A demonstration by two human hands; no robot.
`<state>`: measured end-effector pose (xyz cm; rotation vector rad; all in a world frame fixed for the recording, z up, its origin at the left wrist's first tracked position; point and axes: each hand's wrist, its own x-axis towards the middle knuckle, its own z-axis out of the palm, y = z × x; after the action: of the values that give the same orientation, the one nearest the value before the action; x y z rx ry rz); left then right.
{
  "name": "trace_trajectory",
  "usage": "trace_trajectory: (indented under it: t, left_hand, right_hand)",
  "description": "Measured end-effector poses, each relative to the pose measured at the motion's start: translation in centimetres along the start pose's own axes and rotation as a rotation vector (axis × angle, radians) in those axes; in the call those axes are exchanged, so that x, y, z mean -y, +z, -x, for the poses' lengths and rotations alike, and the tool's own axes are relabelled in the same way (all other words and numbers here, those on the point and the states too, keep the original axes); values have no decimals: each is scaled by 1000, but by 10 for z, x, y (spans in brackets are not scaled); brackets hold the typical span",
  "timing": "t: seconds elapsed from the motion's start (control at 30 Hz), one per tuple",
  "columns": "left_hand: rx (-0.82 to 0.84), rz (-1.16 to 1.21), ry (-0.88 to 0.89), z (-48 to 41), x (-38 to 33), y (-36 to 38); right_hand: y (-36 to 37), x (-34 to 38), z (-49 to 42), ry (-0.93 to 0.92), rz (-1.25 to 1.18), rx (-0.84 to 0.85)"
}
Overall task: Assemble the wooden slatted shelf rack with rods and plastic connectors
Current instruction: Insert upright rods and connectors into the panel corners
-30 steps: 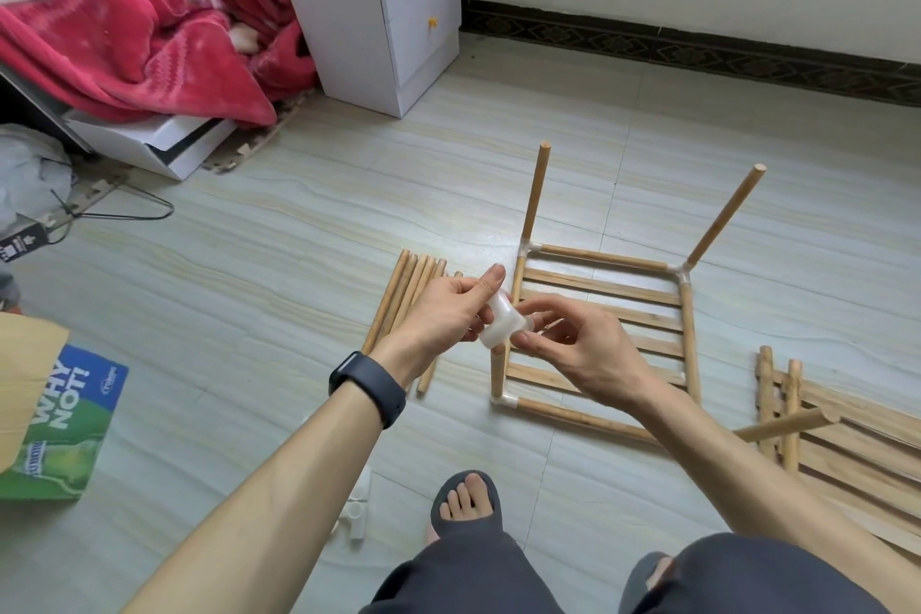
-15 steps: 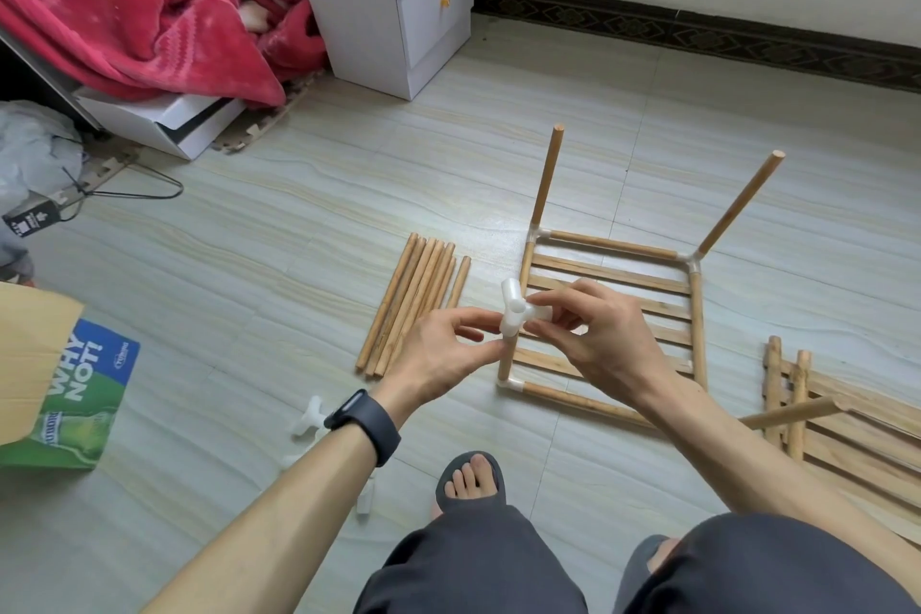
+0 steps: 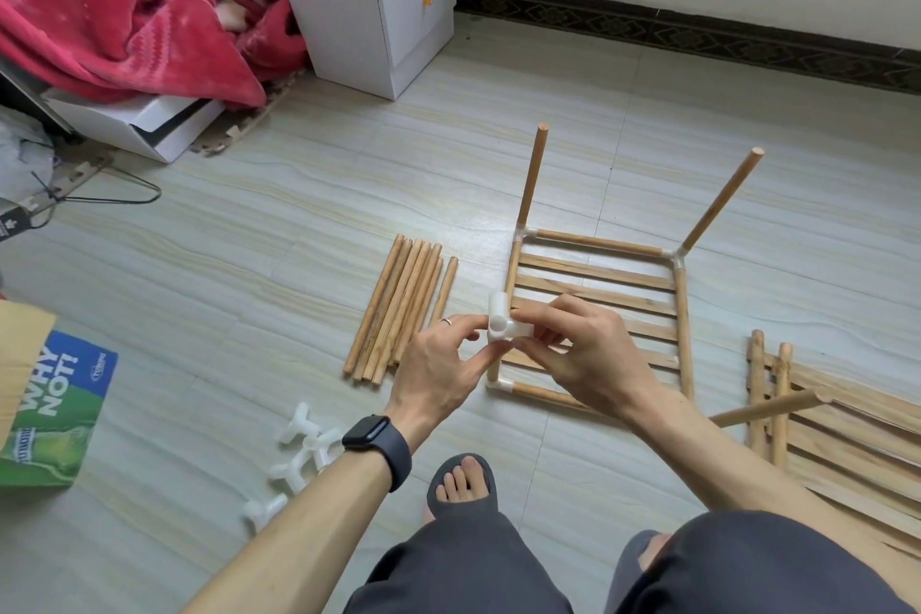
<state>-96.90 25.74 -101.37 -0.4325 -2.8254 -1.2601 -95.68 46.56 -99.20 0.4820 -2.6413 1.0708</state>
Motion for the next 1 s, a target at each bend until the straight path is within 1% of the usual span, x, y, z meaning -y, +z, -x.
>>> trace_trajectory:
  t: [0.07, 0.13, 0.2, 0.27, 0.3, 0.37, 0.47, 0.57, 0.7, 0.8, 0.87, 1.0]
  left_hand:
    - [-29, 17, 7, -2, 1, 1]
    - [-38, 19, 4, -5, 2, 0]
    - [-42, 12, 9, -7, 2, 1]
    - [-37, -2, 27, -9, 2, 2]
    - [-32, -10, 34, -10, 3, 2]
    - [-40, -60, 65, -12, 5, 4]
    - [-114, -124, 105, -13, 9, 9]
    - [-175, -136, 169, -11, 14, 15]
    - [-122, -124, 238, -6, 26, 17]
    - [-123, -134, 260, -5, 27, 16]
    - [-97, -115, 234, -7, 22, 15]
    - [75, -162, 111, -12, 12, -1]
  right_hand:
    - [6, -10, 6, 132, -182, 13]
    - [15, -23, 14, 331, -279, 54]
    - [33, -34, 23, 465, -245, 171]
    - [57, -39, 28, 510, -219, 310]
    - [68, -39, 28, 513, -217, 342]
    - [83, -40, 26, 494, -214, 320]
    - [90, -45, 20, 398, -122, 253]
    - [91, -50, 19, 304, -56, 244]
    - [90, -52, 24, 247, -16, 270]
    - [90, -53, 21, 227, 17, 319]
    - [89, -52, 18, 237, 18, 343]
    - [85, -49, 15, 232, 3, 319]
